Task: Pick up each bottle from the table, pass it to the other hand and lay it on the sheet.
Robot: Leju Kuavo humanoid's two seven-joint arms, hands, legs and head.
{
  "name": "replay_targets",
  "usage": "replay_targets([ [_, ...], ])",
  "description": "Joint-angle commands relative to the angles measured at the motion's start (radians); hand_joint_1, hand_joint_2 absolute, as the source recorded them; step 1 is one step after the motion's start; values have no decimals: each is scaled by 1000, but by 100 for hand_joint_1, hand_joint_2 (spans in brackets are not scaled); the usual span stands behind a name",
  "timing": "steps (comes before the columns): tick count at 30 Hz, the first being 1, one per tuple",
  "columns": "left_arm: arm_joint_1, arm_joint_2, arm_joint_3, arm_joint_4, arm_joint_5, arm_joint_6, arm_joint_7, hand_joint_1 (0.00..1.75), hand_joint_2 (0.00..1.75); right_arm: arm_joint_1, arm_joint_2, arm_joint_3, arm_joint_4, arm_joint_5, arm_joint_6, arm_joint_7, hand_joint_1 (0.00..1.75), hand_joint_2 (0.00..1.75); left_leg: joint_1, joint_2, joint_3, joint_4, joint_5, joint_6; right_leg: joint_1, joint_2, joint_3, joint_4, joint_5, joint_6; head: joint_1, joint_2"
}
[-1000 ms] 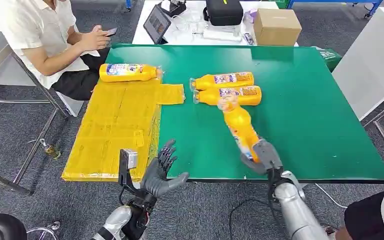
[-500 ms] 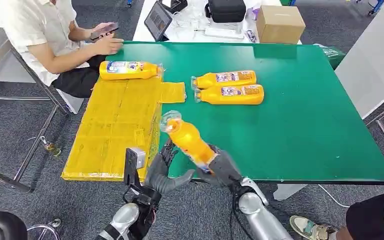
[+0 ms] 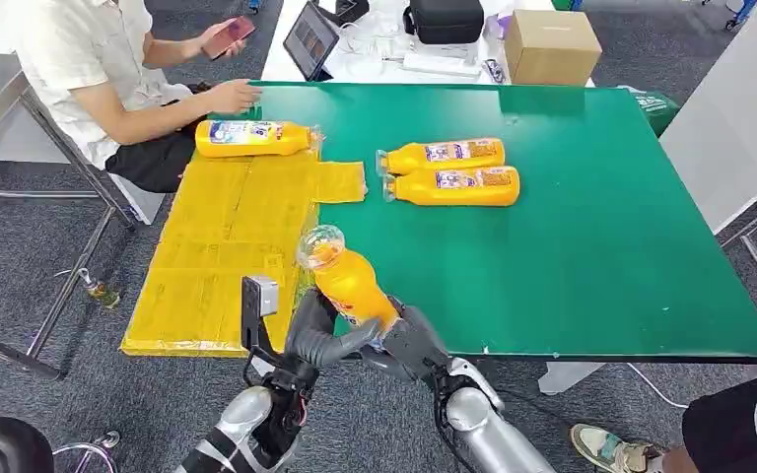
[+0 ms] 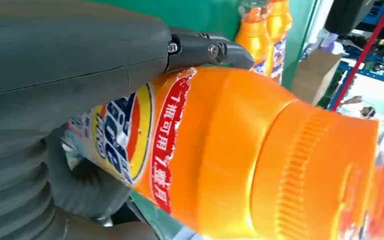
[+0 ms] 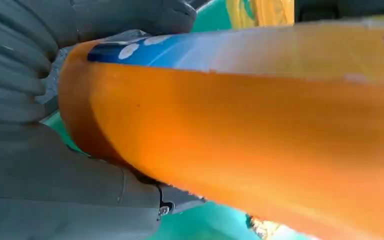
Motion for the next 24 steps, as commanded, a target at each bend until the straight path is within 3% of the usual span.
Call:
replay_targets([
  [1, -59, -5, 0, 32, 8, 4, -6, 0, 175, -58, 15, 87, 105, -1, 8, -11, 175, 175, 0, 1, 3, -1, -1, 2, 1, 0, 3, -1, -1, -3, 0, 0],
  [5, -73, -32, 15, 46, 70, -19, 1, 0, 175, -61, 21, 131, 88, 1, -3, -29, 175, 175, 0, 1, 2, 0, -1, 2, 1, -1, 3, 0, -1, -3, 0, 0],
  [6, -81, -29, 5, 55, 74, -17, 2, 155, 175, -64, 22, 141, 86, 9, -21, -26, 175, 175, 0, 0, 1, 0, -1, 1, 1, -1, 1, 0, -1, -2, 0, 0],
  [7, -82, -30, 4, 55, 69, -13, -7, 175, 175, -64, 22, 144, 85, 12, -29, -25, 175, 175, 0, 0, 2, 0, -1, 2, 1, -1, 3, 0, -1, -3, 0, 0],
  [14, -89, -26, 0, 77, 80, 18, 1, 175, 175, -54, 23, 157, 77, 99, -195, 16, 175, 175, 0, 0, 2, 0, -1, 1, 1, -1, 2, 0, -1, -2, 0, 0],
  [24, -89, -26, 0, 77, 80, 18, 1, 175, 175, -54, 23, 157, 77, 99, -195, 16, 175, 175, 1, 0, 4, 0, -2, 2, 2, -2, 4, -1, -1, -3, 0, 0],
])
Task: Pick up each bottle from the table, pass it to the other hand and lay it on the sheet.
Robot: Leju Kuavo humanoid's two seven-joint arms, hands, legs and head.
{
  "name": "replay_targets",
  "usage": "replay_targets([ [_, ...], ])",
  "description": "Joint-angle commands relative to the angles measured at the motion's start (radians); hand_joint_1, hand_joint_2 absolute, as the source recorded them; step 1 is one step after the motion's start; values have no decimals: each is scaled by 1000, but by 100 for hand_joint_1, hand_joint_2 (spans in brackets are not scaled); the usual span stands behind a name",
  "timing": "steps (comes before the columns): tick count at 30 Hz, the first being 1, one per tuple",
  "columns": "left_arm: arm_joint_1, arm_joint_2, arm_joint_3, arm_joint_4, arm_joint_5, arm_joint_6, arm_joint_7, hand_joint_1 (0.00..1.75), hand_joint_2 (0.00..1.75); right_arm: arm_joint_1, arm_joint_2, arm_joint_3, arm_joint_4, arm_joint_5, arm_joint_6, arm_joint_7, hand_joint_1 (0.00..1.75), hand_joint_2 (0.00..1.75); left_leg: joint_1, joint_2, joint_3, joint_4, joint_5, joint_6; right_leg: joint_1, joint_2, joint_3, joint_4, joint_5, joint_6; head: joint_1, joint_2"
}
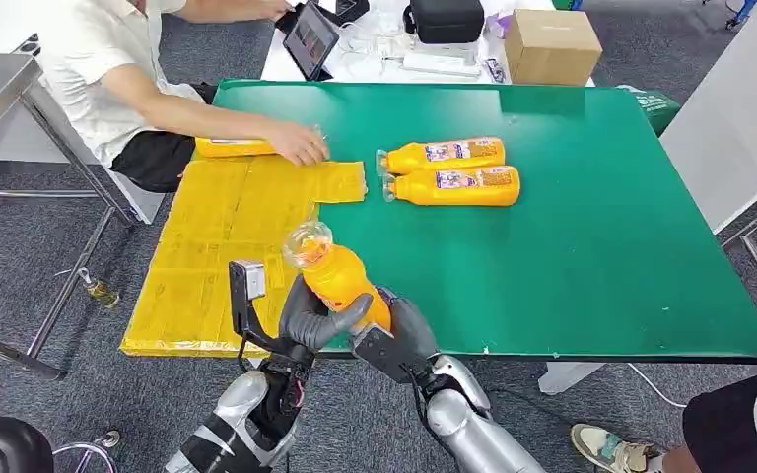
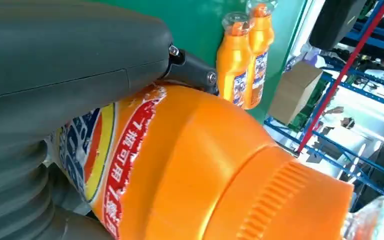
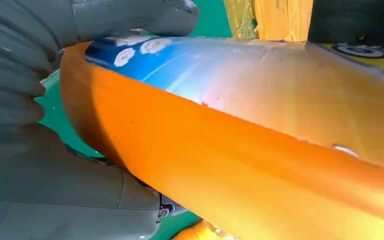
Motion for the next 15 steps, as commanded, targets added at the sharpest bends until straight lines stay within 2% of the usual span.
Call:
replay_targets([
  [1, -53, -14, -27, 65, 3, 3, 9, 175, 175, -24, 3, 61, 50, 6, 3, 2, 175, 175, 0, 0, 4, 0, -1, 2, 1, -2, 4, -1, -1, -3, 0, 0],
  [10, -74, -18, -30, 101, -16, 24, 6, 175, 175, -23, 16, 75, 32, 13, -12, 0, 175, 175, 0, 0, 4, 0, -1, 2, 1, -2, 4, -1, -1, -3, 0, 0],
  [12, -77, -16, -26, 107, -23, 30, -1, 175, 175, -15, 28, 75, 23, 7, -28, -5, 9, 175, 0, 0, 1, 0, 0, 1, 1, -1, 2, 0, -1, -2, 0, 0],
  [13, -77, -15, -24, 106, -26, 31, -5, 175, 175, -10, 32, 75, 18, 15, -47, -10, 0, 175, 0, 0, 2, 0, -1, 1, 1, -1, 3, 0, -1, -2, 0, 0],
  [15, -80, -5, -12, 99, -32, 33, -11, 175, 175, 1, 33, 90, 3, 22, -78, -48, 0, 175, 1, 1, 5, -1, -2, 2, 2, -2, 6, -1, -2, -4, 0, 0],
])
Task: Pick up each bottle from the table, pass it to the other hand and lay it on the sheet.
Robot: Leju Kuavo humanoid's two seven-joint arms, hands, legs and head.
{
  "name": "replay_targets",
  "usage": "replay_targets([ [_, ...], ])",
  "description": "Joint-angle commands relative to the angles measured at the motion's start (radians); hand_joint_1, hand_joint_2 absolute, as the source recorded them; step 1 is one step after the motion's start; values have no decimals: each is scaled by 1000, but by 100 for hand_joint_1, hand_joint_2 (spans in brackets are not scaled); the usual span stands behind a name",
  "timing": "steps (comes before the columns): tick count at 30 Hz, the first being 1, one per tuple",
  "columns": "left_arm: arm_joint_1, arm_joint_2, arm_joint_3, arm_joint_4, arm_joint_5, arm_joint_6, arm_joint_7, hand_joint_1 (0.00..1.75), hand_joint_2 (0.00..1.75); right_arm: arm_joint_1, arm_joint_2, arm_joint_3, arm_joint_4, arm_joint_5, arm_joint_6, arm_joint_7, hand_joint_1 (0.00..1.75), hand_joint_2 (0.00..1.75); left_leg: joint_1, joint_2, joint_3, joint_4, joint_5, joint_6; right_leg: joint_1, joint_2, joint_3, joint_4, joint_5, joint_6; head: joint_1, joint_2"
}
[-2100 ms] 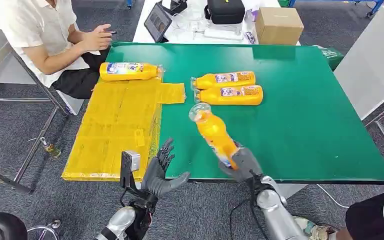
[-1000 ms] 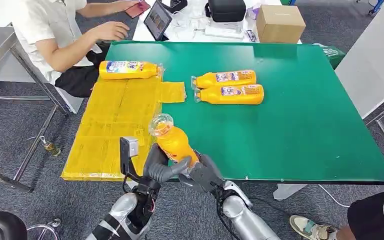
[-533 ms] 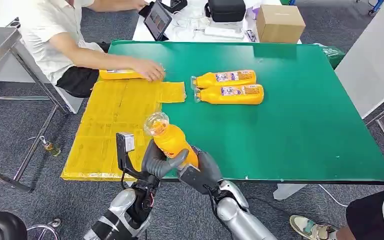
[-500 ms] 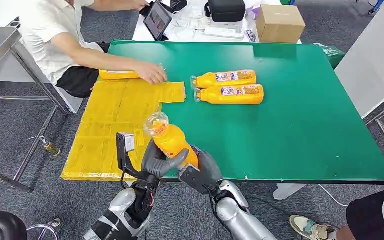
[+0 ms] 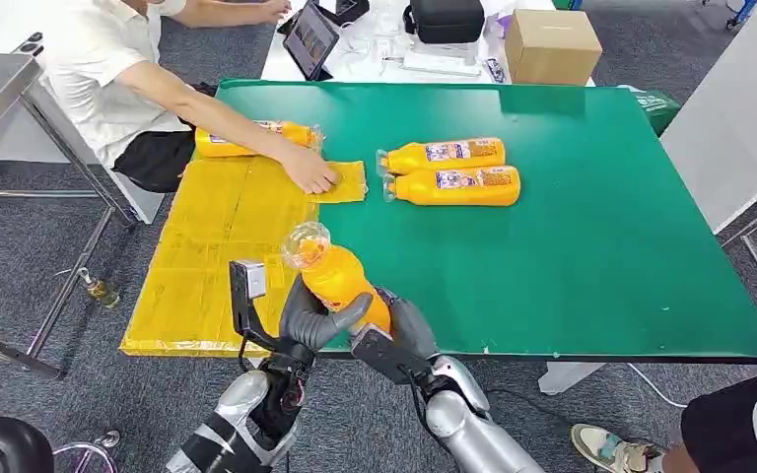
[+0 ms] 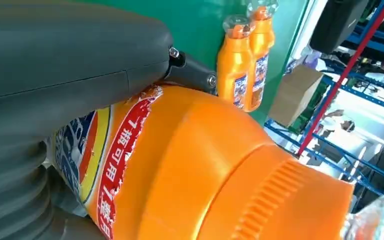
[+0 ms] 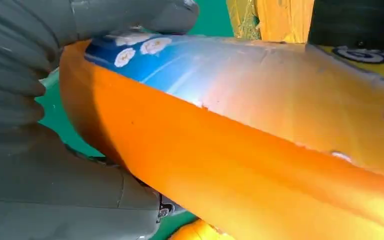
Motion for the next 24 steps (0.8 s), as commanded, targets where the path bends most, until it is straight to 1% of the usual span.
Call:
replay_targets([
  [1, -73, 3, -8, 85, -26, 23, -15, 175, 175, 13, 27, 81, -23, 1, -69, -75, 0, 175, 1, 1, 4, 0, -1, 2, 1, -1, 4, -1, -1, -3, 0, 0],
  [2, -73, 14, 7, 79, -40, 37, -25, 175, 175, 31, 19, 89, -61, 40, -139, -101, 0, 175, 0, 1, 3, -1, -1, 1, 1, -1, 3, -1, -1, -3, 0, 0],
  [4, -66, 34, 40, 69, -60, 51, -34, 175, 175, 62, 16, 78, -116, 99, -275, -110, 0, 175, 1, 1, 4, -1, -2, 1, 2, -1, 5, -1, -1, -4, 0, 0],
  [5, -40, 65, 108, 58, -23, 60, -7, 175, 175, 123, 37, -6, -216, -33, -354, -167, 0, 175, 1, 1, 3, 0, -2, 1, 1, 0, 3, 0, -1, -3, 0, 0],
  [6, -21, 97, 149, 48, 1, 27, -5, 175, 175, 151, 20, -23, -301, -62, -351, -177, 0, 175, 1, 1, 5, -1, -2, 1, 2, -1, 5, -1, -2, -4, 0, 0],
  [7, -12, 118, 178, 49, 10, -2, -9, 175, 175, 171, 5, -37, -377, -51, -383, -191, 0, 175, 0, 3, 3, -1, -2, 1, 1, 2, 2, 0, -1, -3, 0, 0],
  [8, -6, 128, 219, 49, 17, -38, -1, 175, 175, 191, -3, -67, -457, -51, -408, -192, 0, 175, 0, 5, 5, -2, -2, 1, 1, 4, 3, -1, -1, -3, 0, 0],
  [9, -4, 128, 245, 50, 11, -54, 9, 175, 175, 213, 20, -131, -506, -18, -423, -223, 0, 175, 0, 6, 6, -2, -3, 1, 1, 4, 4, -1, -1, -4, 0, 0],
  [10, -5, 126, 261, 49, 12, -58, 14, 175, 175, 234, 59, -215, -541, 22, -423, -259, 0, 175, 0, 3, 3, -1, -1, 1, 0, 2, 1, 0, -1, -3, 0, 0],
  [11, -8, 116, 287, 49, 27, -74, 37, 175, 175, 253, 118, -324, -580, 63, -423, -298, 0, 175, 0, 3, 4, -1, -2, 1, 1, 2, 3, 1, -2, -4, 0, 0],
  [12, -10, 115, 296, 50, 33, -77, 47, 175, 175, 258, 146, -382, -598, 83, -423, -298, 0, 175, 0, 1, 0, 0, -1, 1, 0, 0, -1, 1, -1, -3, 0, 0],
  [13, -7, 112, 309, 54, 44, -90, 62, 175, 175, 256, 147, -394, -591, 1, -423, -298, 0, 175, 0, 1, 0, 2, -2, 1, 1, 0, -1, 3, -2, -4, 0, 0],
  [14, -6, 113, 328, 71, 67, -96, 82, 175, 175, 249, 128, -379, -591, -52, -423, -298, 0, 175, 1, 0, 1, 2, -2, 2, 1, -2, 1, 2, -3, -4, 0, 0],
  [15, -16, 115, 335, 98, 69, -95, 83, 175, 175, 251, 135, -389, -607, -22, -423, -298, 0, 175, 0, 1, 1, 0, -1, 1, 1, -1, 0, 1, -1, -3, 0, 0],
  [16, -34, 114, 343, 134, 67, -84, 78, 175, 175, 249, 128, -372, -585, -34, -423, -298, 0, 175, 0, 1, 2, 0, -1, 2, 1, -1, 2, 0, -2, -3, 0, 0],
  [17, -53, 115, 345, 169, 56, -75, 68, 175, 175, 247, 130, -372, -571, -22, -423, -298, 0, 175, 0, 1, 1, -1, 0, 1, 0, 0, 0, 0, -1, -2, -1, 0],
  [18, -70, 115, 350, 199, 50, -65, 61, 175, 175, 247, 137, -376, -570, -8, -423, -298, 0, 175, 1, 1, 3, -1, -1, 2, 1, -1, 3, -1, -1, -3, 0, 0],
  [19, -86, 119, 347, 220, 33, -54, 52, 175, 175, 245, 135, -368, -557, -15, -423, -298, 0, 175, 0, 0, 1, -1, 0, 1, 1, -2, 2, -1, -1, -2, 1, 0],
  [21, -127, 121, 352, 289, 3, -28, 36, 175, 175, 248, 144, -378, -563, 6, -423, -298, 0, 175, 0, 1, 3, -1, 0, 2, 0, -1, 3, -1, -1, -4, 1, 0],
  [23, -172, 128, 336, 355, -76, 30, 6, 175, 175, 254, 152, -397, -578, 29, -423, -298, 0, 175, 0, -1, 1, -1, 0, 1, 0, -2, 2, 0, 0, -3, 0, 0],
  [24, -197, 133, 314, 388, -141, 83, -14, 175, 175, 258, 158, -414, -591, 52, -423, -298, 0, 175, 0, -1, 3, -2, 0, 1, 1, -3, 3, -1, 0, -3, 0, 0],
])
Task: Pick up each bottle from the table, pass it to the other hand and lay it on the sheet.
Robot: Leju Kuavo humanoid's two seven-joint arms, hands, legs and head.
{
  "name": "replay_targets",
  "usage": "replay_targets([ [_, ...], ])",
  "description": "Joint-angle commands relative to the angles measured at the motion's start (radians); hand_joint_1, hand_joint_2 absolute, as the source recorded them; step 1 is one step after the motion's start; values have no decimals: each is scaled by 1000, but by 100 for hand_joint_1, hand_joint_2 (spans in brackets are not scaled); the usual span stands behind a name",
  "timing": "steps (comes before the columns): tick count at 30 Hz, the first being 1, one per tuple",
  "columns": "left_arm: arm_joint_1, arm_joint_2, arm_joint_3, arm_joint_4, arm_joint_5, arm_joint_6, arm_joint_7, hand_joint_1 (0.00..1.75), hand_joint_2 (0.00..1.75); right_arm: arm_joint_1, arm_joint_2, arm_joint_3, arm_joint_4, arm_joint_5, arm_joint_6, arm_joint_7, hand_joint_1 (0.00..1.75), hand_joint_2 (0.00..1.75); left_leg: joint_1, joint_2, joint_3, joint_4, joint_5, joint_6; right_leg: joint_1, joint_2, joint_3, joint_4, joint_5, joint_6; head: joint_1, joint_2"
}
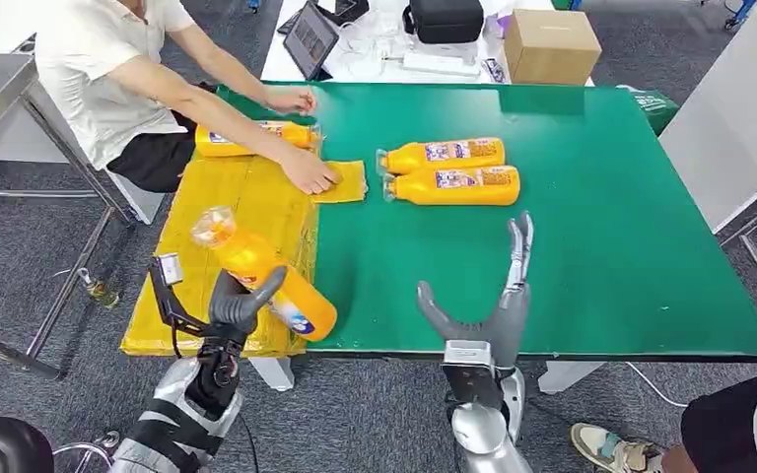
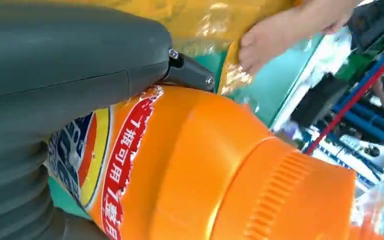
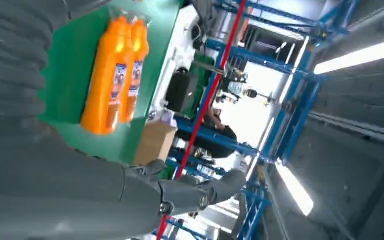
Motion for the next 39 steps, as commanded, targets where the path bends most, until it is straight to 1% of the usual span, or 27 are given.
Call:
replay_targets([
  [1, -170, 35, 11, 311, -180, 144, -64, 175, 175, 15, 39, -112, -52, 61, 3, -3, 0, 175, 1, -2, 4, -1, 0, 1, 2, -4, 5, -1, -1, -4, 1, 0],
  [3, -183, 31, 12, 317, -182, 146, -62, 175, 175, 14, 32, -112, -53, 55, 3, -3, 0, 175, 0, -1, 5, -2, 1, 1, 1, -3, 5, -1, -1, -4, 1, 0],
  [4, -194, 35, -8, 336, -228, 184, -73, 175, 175, 15, 37, -124, -64, 68, 3, -3, 0, 175, 1, 0, 4, -1, 1, 0, 2, -1, 4, -1, 0, -3, 0, 0],
  [6, -265, 51, -90, 434, -439, 331, -75, 175, 175, 20, 53, -152, -93, 104, 3, -3, 0, 175, 1, 2, 6, -2, 0, 1, 2, -1, 6, -2, 0, -4, 0, 0],
  [7, -315, 60, -153, 500, -578, 413, -49, 175, 175, 16, 54, -155, -93, 95, 3, -3, 0, 175, 1, -1, 4, -1, 1, 1, 2, -4, 4, -1, 0, -4, 1, 0],
  [8, -356, 69, -217, 555, -692, 446, -1, 175, 175, 10, 52, -151, -88, 89, 3, -3, 0, 175, 1, -2, 3, 0, 2, 0, 1, -4, 3, 0, 0, -3, 1, 0],
  [9, -393, 76, -273, 602, -801, 454, 60, 175, 175, 5, 54, -153, -82, 90, 3, -3, 0, 175, 1, -3, 4, 0, 2, 1, 2, -5, 4, 0, 0, -4, 1, 0],
  [10, -426, 81, -333, 644, -912, 447, 137, 175, 175, -2, 49, -141, -68, 73, 3, -3, 0, 175, 1, -1, 3, 0, 2, -1, 2, -3, 3, 0, 1, -3, 1, 0],
  [11, -459, 85, -395, 681, -1013, 392, 217, 175, 175, -9, 46, -135, -57, 68, 3, -3, 0, 175, 2, -2, 4, 0, 2, 0, 2, -4, 4, 0, 2, -5, 2, 0],
  [12, -471, 86, -417, 683, -1078, 354, 266, 175, 175, -11, 42, -127, -45, 66, 3, -3, 0, 175, 1, 0, 4, 0, 2, -1, 2, -1, 3, 0, 2, -5, 1, 0],
  [13, -483, 84, -433, 689, -1136, 287, 315, 175, 175, -17, 28, -106, -30, 43, 3, -3, 0, 175, 1, 1, 5, -1, 3, 0, 2, -2, 4, 0, 3, -6, 1, 0],
  [15, -502, 80, -472, 712, -1241, 214, 387, 175, 175, -22, 19, -88, -20, 28, 3, -3, 0, 175, 2, 1, 5, -1, 3, -1, 3, -2, 4, -1, 3, -6, 1, 0],
  [17, -516, 75, -488, 732, -1302, 139, 417, 175, 175, -28, 4, -61, -9, 5, 3, 0, 0, 175, 1, 1, 7, -2, 4, 0, 2, 0, 7, -2, 4, -5, 1, 0],
  [19, -516, 75, -488, 732, -1302, 139, 417, 175, 175, -28, 4, -61, -9, 5, 3, 0, 0, 175, 1, 7, 9, -3, 3, 0, 2, 5, 8, -2, 5, -5, 0, 0],
  [25, -516, 75, -488, 732, -1302, 139, 417, 175, 175, -28, 4, -61, -9, 5, 3, 0, 0, 175, 1, 5, 9, -2, 2, -1, 2, 4, 9, -1, 4, -4, 1, 0],
  [27, -516, 75, -488, 732, -1302, 139, 417, 175, 175, -28, 4, -61, -9, 5, 3, 0, 0, 175, 1, 8, 11, -3, 3, 0, 2, 7, 9, -3, 6, -5, 1, 0],
  [28, -531, 69, -517, 754, -1372, 74, 448, 175, 175, -34, -11, -39, 1, -7, 3, 10, 0, 175, 1, 8, 11, -3, 2, -2, 2, 7, 10, -2, 5, -5, 2, 0],
  [29, -573, 47, -473, 799, -1473, -96, 501, 175, 175, -59, -13, -22, 35, -33, 20, 33, 0, 175, 1, 10, 12, -3, 2, -4, 2, 9, 8, -1, 6, -6, 0, 0],
  [30, -573, 47, -473, 799, -1473, -96, 501, 175, 175, -59, -13, -22, 35, -33, 20, 33, 0, 175, 2, 10, 11, -2, 2, -3, 3, 9, 7, -2, 7, -8, 1, 0],
  [32, -576, 45, -470, 801, -1480, -104, 504, 175, 175, -62, -11, -22, 41, -33, 19, 33, 0, 175, 3, 9, 11, -2, 3, -3, 4, 8, 8, -1, 6, -7, 1, 0],
  [34, -585, 37, -459, 816, -1497, -140, 526, 175, 175, -68, -7, -21, 51, -38, 34, 38, 0, 175, 3, 8, 11, -2, 3, -2, 4, 7, 7, -1, 6, -7, 1, 0],
  [35, -597, 31, -460, 832, -1511, -184, 560, 175, 175, -78, -1, -22, 69, -43, 45, 42, 0, 175, 3, 7, 10, -1, 3, -3, 4, 6, 7, 0, 6, -7, 1, 0],
  [37, -601, 26, -431, 846, -1508, -241, 588, 175, 175, -91, 6, -20, 94, -46, 57, 45, 0, 175, 3, 7, 10, -2, 3, -2, 4, 6, 7, -1, 6, -8, 1, 0],
  [39, -597, 31, -418, 850, -1516, -260, 601, 175, 175, -99, 12, -19, 112, -47, 62, 45, 0, 175, 3, 8, 10, -1, 3, -3, 4, 7, 6, 0, 6, -7, 1, 0],
])
